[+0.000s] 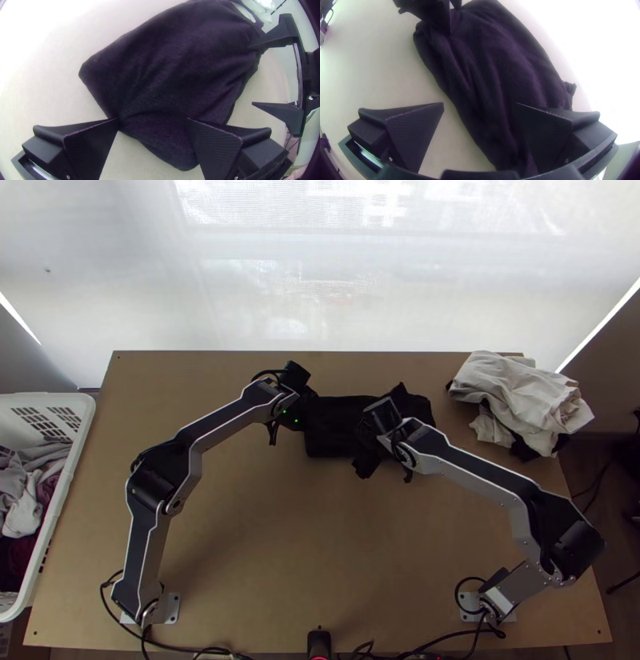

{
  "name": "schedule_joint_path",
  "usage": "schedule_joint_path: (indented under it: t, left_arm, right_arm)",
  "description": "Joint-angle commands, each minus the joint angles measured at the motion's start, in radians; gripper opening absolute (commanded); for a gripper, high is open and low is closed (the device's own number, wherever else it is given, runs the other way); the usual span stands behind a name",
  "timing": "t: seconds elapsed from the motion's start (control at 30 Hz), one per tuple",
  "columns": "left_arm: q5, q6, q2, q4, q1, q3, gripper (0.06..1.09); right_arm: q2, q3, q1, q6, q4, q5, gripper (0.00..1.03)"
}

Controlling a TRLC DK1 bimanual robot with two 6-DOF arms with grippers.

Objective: Fold the t-shirt

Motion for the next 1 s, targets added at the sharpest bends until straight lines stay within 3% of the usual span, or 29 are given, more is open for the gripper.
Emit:
schedule_joint_path:
  t: [0.0, 0.4, 0.63, 0.67, 0.73, 0.87, 0.9, 0.97]
  left_arm:
    - [0.002, 0.005, -0.015, -0.007, 0.002, -0.002, 1.03]
    - [0.002, 0.009, -0.031, -0.018, -0.001, -0.002, 1.03]
    - [0.002, 0.005, -0.042, -0.026, -0.001, -0.003, 1.03]
    - [0.002, 0.005, -0.043, -0.027, -0.001, -0.003, 1.03]
    - [0.002, 0.005, -0.048, -0.027, -0.001, -0.003, 1.03]
    - [0.002, 0.0, -0.068, -0.033, -0.003, -0.003, 1.03]
    - [0.002, 0.0, -0.077, -0.039, -0.003, -0.003, 1.03]
    - [0.002, -0.003, -0.1, -0.049, -0.001, -0.003, 1.03]
  right_arm:
    - [0.039, -0.035, 0.078, -0.042, 0.088, 0.052, 0.99]
    - [0.148, -0.059, 0.098, -0.085, 0.242, 0.103, 0.99]
    - [0.214, 0.02, 0.058, -0.093, 0.254, 0.106, 0.98]
    - [0.22, 0.037, 0.052, -0.085, 0.251, 0.106, 0.94]
    - [0.232, 0.073, 0.042, -0.079, 0.229, 0.104, 0.74]
    - [0.236, 0.112, 0.033, -0.076, 0.206, 0.091, 0.08]
    - [0.234, 0.117, 0.032, -0.067, 0.203, 0.091, 0.03]
    - [0.228, 0.126, 0.018, -0.032, 0.186, 0.089, 0.03]
